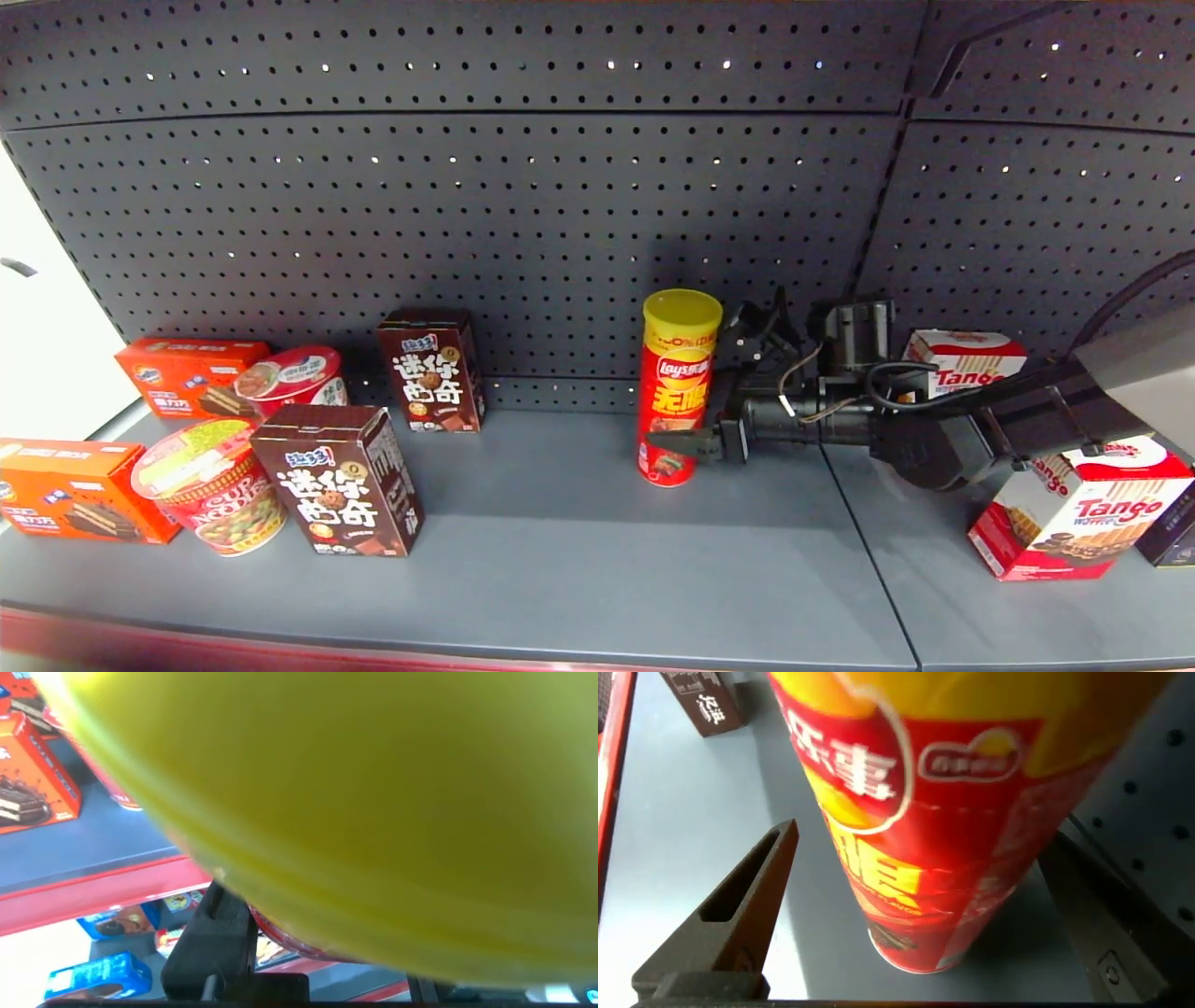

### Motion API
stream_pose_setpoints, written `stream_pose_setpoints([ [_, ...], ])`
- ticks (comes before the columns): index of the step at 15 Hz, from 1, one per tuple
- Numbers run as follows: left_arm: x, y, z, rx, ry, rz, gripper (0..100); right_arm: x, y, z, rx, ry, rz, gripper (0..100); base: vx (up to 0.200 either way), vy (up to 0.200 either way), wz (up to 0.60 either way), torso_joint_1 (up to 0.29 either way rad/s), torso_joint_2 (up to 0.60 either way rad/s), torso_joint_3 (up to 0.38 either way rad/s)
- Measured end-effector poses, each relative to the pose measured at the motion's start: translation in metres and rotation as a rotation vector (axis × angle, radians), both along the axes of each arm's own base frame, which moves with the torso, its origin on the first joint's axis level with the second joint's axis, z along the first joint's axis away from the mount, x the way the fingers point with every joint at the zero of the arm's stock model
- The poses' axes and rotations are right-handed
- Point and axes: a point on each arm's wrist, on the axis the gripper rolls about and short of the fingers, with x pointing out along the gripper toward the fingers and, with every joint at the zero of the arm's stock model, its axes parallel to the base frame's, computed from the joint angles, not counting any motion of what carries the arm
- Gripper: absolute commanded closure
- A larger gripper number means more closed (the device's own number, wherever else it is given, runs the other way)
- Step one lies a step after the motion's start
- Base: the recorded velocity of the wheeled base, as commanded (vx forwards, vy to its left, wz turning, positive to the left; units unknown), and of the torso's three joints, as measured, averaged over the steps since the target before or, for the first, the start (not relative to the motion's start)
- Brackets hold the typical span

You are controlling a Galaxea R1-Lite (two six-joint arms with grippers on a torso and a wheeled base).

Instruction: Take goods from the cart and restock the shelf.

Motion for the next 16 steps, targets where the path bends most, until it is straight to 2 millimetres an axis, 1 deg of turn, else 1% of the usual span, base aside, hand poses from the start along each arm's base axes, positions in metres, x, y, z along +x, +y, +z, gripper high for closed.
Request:
stream_pose_setpoints([
  [5,-0.004,0.001,-0.005,0.005,0.023,0.003,100,0.004,0.002,-0.008,-0.004,0.005,-0.004,0,0.000,0.000,0.00,0.000,0.00,0.000],
  [16,-0.006,0.002,-0.006,0.000,0.007,0.013,100,0.011,0.006,-0.016,-0.008,0.017,-0.005,0,0.000,0.000,0.00,0.000,0.00,0.000],
])
